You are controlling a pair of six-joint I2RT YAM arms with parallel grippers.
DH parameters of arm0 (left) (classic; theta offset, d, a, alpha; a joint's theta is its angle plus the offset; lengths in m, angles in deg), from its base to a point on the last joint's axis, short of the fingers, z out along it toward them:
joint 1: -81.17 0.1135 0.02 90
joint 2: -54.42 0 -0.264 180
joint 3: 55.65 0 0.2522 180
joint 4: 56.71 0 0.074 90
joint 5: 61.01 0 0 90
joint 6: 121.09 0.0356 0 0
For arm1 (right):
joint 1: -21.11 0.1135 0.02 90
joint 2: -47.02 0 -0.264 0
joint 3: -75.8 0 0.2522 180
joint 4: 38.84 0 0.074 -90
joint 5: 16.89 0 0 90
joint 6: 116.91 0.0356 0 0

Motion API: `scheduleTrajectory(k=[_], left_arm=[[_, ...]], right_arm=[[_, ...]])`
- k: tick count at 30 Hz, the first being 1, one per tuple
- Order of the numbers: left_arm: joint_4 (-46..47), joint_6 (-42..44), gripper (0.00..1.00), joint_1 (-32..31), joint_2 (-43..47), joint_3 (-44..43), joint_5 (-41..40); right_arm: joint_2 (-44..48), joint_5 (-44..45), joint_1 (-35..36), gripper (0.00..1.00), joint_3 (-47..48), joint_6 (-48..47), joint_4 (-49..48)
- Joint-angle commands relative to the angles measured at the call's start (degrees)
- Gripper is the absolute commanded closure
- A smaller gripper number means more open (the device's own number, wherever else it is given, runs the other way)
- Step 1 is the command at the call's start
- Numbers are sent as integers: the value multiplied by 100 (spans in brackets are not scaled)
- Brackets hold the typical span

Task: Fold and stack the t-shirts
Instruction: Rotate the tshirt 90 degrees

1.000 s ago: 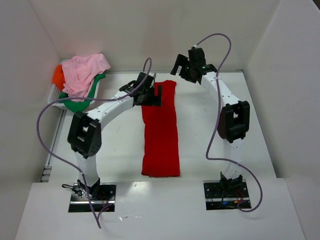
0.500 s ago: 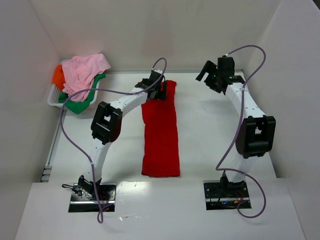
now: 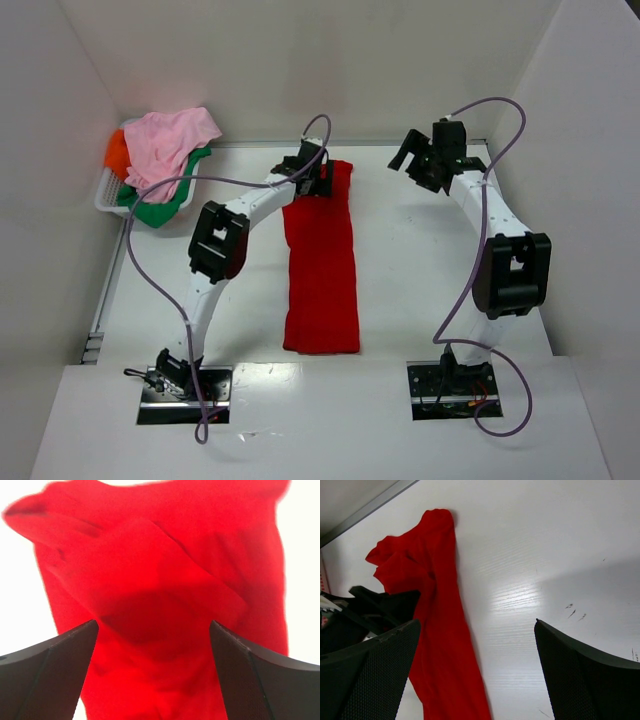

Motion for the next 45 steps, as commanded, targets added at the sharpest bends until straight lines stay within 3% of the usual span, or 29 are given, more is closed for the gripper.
scheduleTrajectory(k=[1, 5, 10, 19, 27, 29, 36, 42, 43, 44, 45], left_arm=[[123, -378, 1, 401, -36, -466, -73], [211, -573, 1, 700, -219, -581, 393], [-114, -783, 1, 919, -712, -1335, 781], [9, -836, 22, 972, -765, -1424, 947], [571, -1143, 32, 1078, -159, -221, 1132], [571, -1205, 32, 1130, -159, -150, 1132], [624, -1258, 47, 1236, -211, -150, 1132], [677, -1258, 46, 1350, -335, -562, 1185], [616, -1206, 42, 1350, -465, -667, 1185], [476, -1206, 29, 1350, -528, -799, 1185], [388, -1127, 24, 1350, -598, -1105, 1237]], right_arm=[[-73, -68, 47, 0, 55, -106, -50], [-73, -68, 47, 0, -7, -158, 11], [32, -15, 47, 0, -60, -158, 11], [138, 38, 47, 0, -174, -158, 11], [190, 99, 47, 0, -279, -53, -41], [190, 99, 47, 0, -279, -53, -41], [190, 99, 47, 0, -332, -53, -41], [190, 152, 47, 0, -384, -53, 11], [190, 152, 47, 0, -385, -53, 11], [190, 152, 47, 0, -385, -53, 11], [190, 152, 47, 0, -385, -53, 11]])
